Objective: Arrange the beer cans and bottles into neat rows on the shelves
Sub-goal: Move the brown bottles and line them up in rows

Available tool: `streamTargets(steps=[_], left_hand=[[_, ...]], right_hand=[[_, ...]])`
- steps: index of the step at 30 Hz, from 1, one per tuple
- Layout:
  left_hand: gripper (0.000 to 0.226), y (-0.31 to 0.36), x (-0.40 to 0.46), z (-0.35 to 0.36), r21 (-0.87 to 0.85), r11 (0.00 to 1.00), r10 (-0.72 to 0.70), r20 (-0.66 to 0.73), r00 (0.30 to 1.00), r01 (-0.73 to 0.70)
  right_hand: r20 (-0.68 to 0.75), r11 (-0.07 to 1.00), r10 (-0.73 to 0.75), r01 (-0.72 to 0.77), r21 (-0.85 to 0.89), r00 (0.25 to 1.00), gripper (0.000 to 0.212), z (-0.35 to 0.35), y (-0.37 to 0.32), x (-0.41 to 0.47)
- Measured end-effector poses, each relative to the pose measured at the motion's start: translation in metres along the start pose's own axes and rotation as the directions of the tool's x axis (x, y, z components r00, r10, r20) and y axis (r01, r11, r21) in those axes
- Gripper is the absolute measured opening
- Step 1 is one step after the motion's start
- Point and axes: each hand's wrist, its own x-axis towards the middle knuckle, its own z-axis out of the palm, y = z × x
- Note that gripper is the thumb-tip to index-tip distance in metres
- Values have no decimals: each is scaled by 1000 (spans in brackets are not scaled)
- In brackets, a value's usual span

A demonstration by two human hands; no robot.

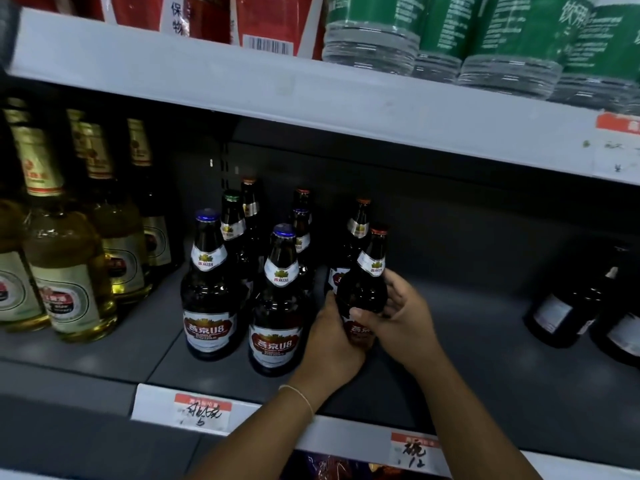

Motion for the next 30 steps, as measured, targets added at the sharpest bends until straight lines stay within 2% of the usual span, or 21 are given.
streamTargets(steps=[3,5,12,16,19,26,30], left_hand=[[83,-4,-6,-1,73,997,-34,10,999,33],[80,-6,-11,-2,90,995,-34,30,999,32],[73,-17,-19,-6,39,999,5,23,1000,-6],[67,-18,-17,-7,26,999,33,-2,999,-33],[73,-23,-16,-5,23,1000,13,-15,1000,-13],[75,-18,-16,-7,9,1000,8,-24,1000,-8],[73,-17,-18,-6,15,1000,2,-36,999,-2]], right_hand=[[-6,1000,0,0,4,1000,72,5,3,3],[-6,1000,0,0,14,1000,73,7,6,6],[-31,998,43,-41,43,999,79,12,20,8],[58,999,38,-39,19,998,87,11,30,-2],[60,999,44,-45,9,997,91,12,39,-3],[-52,994,89,-85,66,995,74,19,45,-4],[-76,991,112,-106,79,991,74,20,47,-4]])
